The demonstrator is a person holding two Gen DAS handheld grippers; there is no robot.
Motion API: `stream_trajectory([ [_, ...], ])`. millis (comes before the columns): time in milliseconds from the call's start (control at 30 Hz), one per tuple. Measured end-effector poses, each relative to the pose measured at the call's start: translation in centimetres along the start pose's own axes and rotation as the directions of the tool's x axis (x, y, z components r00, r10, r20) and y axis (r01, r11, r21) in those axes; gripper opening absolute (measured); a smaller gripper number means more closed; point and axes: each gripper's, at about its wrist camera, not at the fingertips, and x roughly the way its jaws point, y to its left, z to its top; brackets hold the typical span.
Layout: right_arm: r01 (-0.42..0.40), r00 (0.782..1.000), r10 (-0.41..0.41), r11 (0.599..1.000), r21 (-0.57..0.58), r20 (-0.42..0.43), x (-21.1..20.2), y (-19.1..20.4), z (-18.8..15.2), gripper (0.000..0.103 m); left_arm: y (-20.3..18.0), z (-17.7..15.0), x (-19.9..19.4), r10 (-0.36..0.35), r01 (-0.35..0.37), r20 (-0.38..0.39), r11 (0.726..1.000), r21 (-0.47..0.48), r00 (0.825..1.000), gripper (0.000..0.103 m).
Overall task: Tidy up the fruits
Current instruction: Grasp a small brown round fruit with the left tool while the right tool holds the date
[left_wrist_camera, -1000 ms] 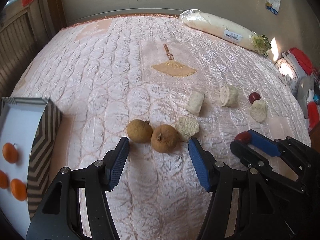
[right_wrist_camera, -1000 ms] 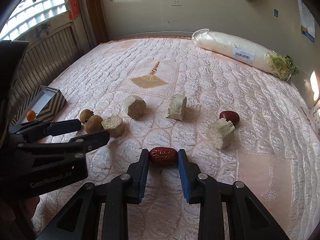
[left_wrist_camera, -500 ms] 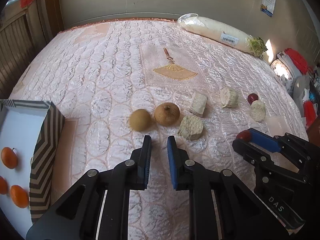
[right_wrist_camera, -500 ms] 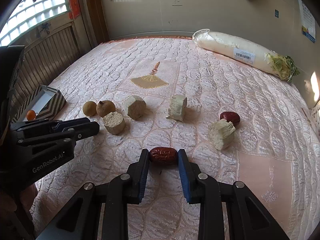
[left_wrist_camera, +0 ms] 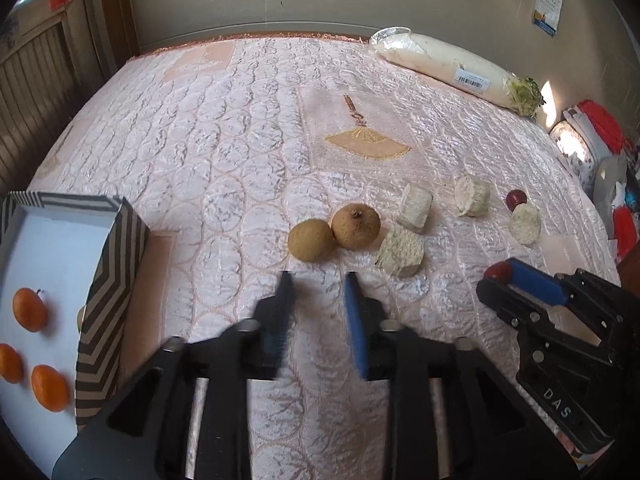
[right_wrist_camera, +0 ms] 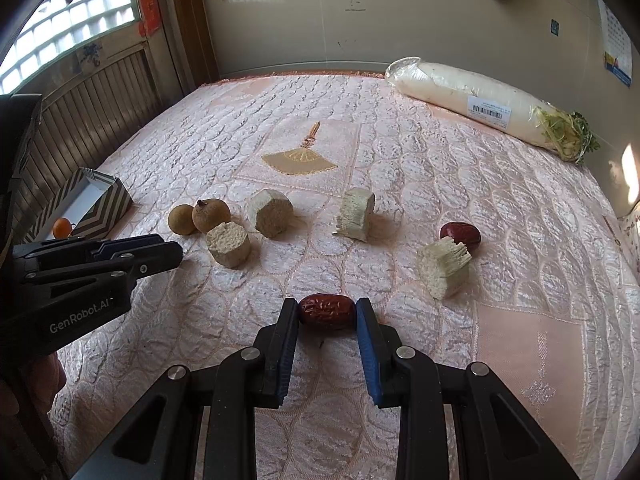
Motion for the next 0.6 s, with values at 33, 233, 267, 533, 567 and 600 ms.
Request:
stream_trajectory([
  [33,0.000,1.000,0.000,1.000,0.000,0.000,0.0,0.0,0.0,0.028,0.1,0.2,0.1,0.002,-0.002,0.007,1.000,-0.004,1.000,0.047],
  [233,-0.002,1.000,0.002,1.000,-0.003,-0.001,0.0,0.0,0.1,0.028,0.4,0.9,0.6,0.031,-0.031,0.020,1.000,-0.005,0.999,0.047],
  [267,-0.002,1.000,0.002,1.000,-0.002,-0.001,0.1,0.0,0.1,0.028,0.5,1.0,0.8,0.036,-0.035,0.021,0.999,-0.005,0.999,0.047],
  [533,-0.002,1.000,0.002,1.000,-0.004,-0.001,0.1,0.0,0.1,0.028,0.6,1.3,1.4,0.049,-0.049,0.049,0.999,0.007,0.998,0.024],
  [567,-0.001,1.000,0.001,1.000,-0.005,-0.001,0.1,0.1,0.1,0.028,0.6,1.3,1.4,0.046,-0.047,0.049,0.999,0.009,0.998,0.024],
  [600,-0.002,1.000,0.002,1.000,-0.004,-0.001,0.1,0.0,0.1,0.028,0.7,1.3,1.3,0.042,-0.042,0.049,0.999,0.005,0.998,0.024],
])
